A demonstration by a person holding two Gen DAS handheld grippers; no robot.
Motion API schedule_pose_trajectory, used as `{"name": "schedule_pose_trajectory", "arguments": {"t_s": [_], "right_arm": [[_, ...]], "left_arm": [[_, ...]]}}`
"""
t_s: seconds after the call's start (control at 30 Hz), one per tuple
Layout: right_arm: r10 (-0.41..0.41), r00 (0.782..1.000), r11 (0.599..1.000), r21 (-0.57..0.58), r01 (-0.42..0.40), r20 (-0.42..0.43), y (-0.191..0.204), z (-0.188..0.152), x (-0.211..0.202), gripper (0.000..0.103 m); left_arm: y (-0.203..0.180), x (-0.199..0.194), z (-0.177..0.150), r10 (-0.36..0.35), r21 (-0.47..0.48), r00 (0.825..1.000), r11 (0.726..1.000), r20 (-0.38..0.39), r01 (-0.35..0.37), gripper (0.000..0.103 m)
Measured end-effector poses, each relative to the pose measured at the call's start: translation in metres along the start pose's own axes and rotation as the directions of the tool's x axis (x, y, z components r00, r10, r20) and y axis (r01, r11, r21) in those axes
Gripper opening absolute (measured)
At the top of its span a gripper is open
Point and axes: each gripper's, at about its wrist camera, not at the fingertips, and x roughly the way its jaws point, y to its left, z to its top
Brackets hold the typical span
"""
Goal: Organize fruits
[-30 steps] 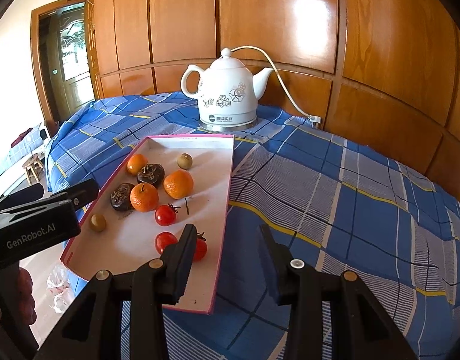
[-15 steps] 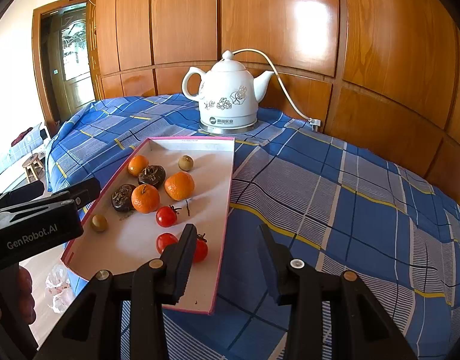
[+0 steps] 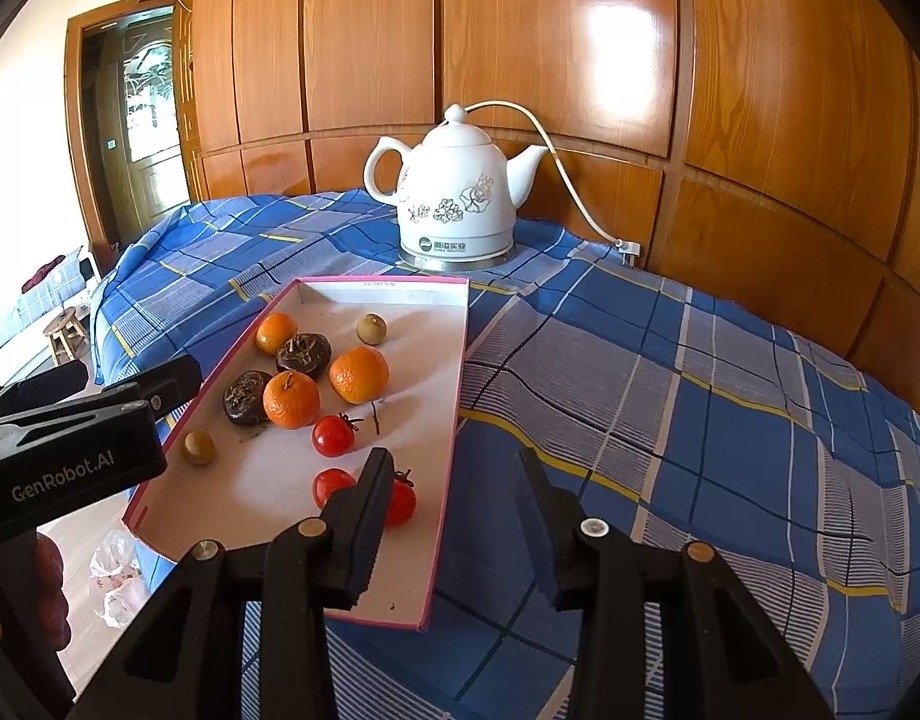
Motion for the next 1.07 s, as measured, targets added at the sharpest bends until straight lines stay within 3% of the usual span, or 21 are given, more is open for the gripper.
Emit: {"name": "schedule_pose_trajectory", "arguments": {"t_s": [1.07], "right_arm": [[-0.02,0.999,1.0,0.017,0.019,0.031,-0.006,0.001,-0.002,0.042]], "left_arm": [[-0.01,-0.008,-0.003,-0.077,0.036,0.997,0.996,0.027,0.076,0.103]]}}
